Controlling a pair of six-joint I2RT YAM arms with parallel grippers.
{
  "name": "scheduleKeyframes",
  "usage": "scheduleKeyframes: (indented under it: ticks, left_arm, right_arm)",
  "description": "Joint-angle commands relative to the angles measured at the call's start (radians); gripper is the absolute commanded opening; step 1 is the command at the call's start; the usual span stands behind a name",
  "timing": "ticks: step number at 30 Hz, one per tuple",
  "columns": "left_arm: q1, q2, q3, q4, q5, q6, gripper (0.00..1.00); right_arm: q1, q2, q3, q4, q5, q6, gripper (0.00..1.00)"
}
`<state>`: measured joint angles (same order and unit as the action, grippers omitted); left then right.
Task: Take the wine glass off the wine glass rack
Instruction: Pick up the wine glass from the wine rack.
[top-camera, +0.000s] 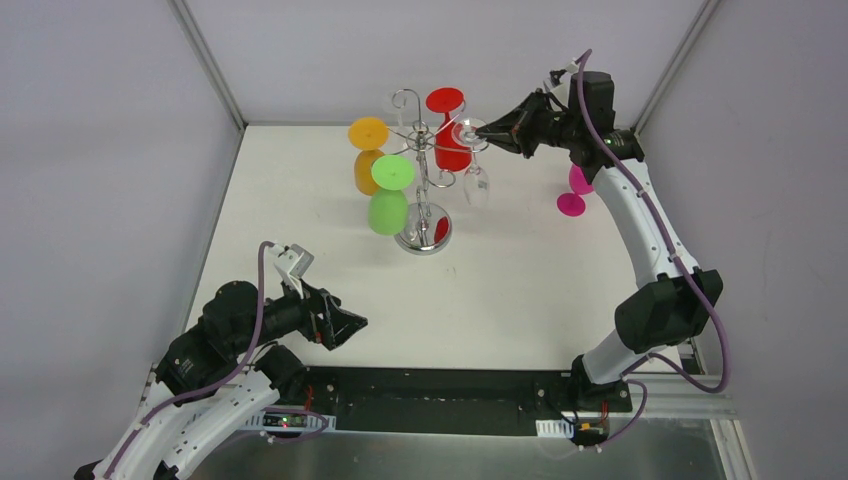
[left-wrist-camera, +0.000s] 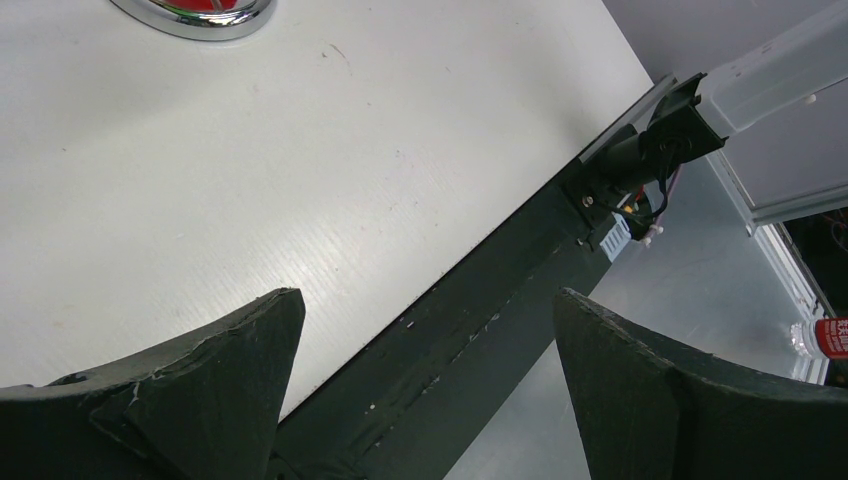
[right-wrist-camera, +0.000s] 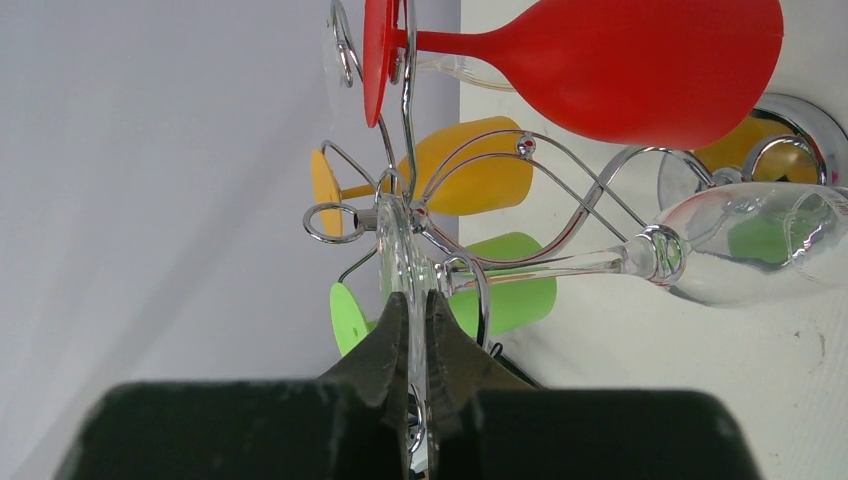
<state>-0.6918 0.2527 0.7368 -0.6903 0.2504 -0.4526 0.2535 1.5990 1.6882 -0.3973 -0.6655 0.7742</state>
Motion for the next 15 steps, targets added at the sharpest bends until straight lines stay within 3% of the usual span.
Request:
scheduleKeyframes:
  ticks: [1, 15]
  left_arm:
    - [0.009, -0.009, -0.003, 0.019, -0.015, 0.012, 0.99]
    - [0.01, -0.006, -0.002, 0.018, -0.016, 0.014, 0.99]
  right_arm:
    - [0.016, -0.003, 0.009, 0.043, -0.026, 0.018, 0.0]
    - [0.01, -0.034, -0.004, 0.04, -0.003, 0.013, 0.0]
